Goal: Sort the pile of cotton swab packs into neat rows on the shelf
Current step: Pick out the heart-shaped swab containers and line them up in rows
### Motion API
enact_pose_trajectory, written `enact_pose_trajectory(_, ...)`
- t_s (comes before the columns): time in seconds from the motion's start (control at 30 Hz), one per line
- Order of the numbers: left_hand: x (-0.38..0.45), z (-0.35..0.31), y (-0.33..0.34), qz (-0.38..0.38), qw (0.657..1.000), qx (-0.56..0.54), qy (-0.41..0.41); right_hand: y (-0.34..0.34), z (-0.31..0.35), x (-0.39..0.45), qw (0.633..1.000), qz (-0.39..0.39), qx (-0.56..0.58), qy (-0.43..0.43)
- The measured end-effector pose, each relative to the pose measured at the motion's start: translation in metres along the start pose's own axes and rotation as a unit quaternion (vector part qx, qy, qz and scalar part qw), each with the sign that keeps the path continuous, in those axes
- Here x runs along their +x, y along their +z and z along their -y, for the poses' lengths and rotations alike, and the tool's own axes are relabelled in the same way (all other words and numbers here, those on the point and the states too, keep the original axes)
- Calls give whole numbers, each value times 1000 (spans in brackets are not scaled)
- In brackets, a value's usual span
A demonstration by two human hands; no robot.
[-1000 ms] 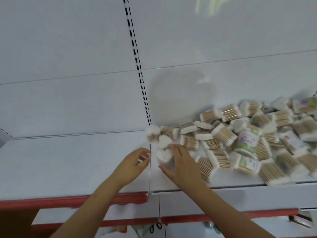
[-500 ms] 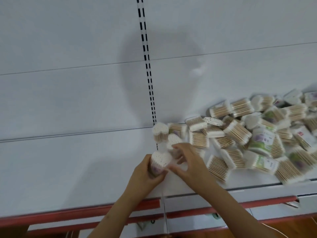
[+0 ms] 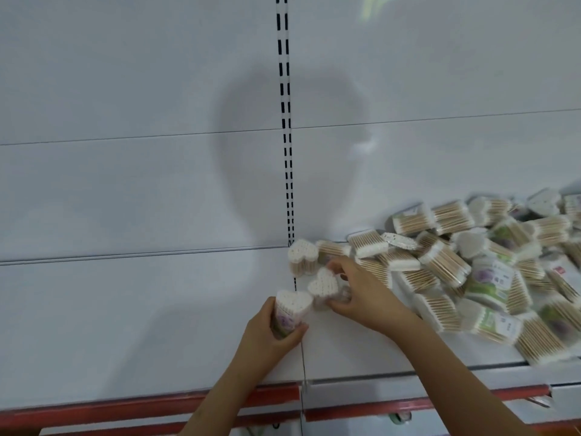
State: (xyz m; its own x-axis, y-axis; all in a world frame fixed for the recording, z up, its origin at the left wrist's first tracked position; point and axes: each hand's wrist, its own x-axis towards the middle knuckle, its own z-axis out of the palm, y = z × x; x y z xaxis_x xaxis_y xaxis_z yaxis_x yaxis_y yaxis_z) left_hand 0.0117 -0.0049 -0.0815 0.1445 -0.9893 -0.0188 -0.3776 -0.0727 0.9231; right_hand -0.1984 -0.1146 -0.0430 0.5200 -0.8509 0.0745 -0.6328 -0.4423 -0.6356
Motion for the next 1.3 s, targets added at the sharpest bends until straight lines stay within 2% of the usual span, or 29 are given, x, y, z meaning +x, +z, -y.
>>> enact_pose_trajectory(0.1, -1, 0, 0, -5, 1000, -11, -1, -2, 2, 4, 1000, 20, 6, 2)
enact_pose_trajectory(0.37, -3, -4, -7, -14, 998, -57, -38, 5, 21, 7, 992, -61, 102, -37)
enact_pose_trajectory(0.5, -21, -3, -35, -82, 993, -56, -57, 23, 40, 12, 980, -32, 194, -24)
enact_pose_trajectory(0.67, -47, 25, -102, -204, 976, 31, -73, 65, 79, 28, 967, 7, 251, -29)
enact_pose_trajectory(0.83, -65, 53, -176, -281, 952, 12, -123, 118, 132, 53, 969, 40, 238, -45)
enact_pose_trajectory(1.13, -91, 108, -327, -318, 940, -25, -123, 238, 266, 104, 971, 93, 208, -74)
enact_pose_trajectory(1.3, -97, 130, -387, -339, 932, -43, -122, 281, 319, 134, 975, 85, 183, -91)
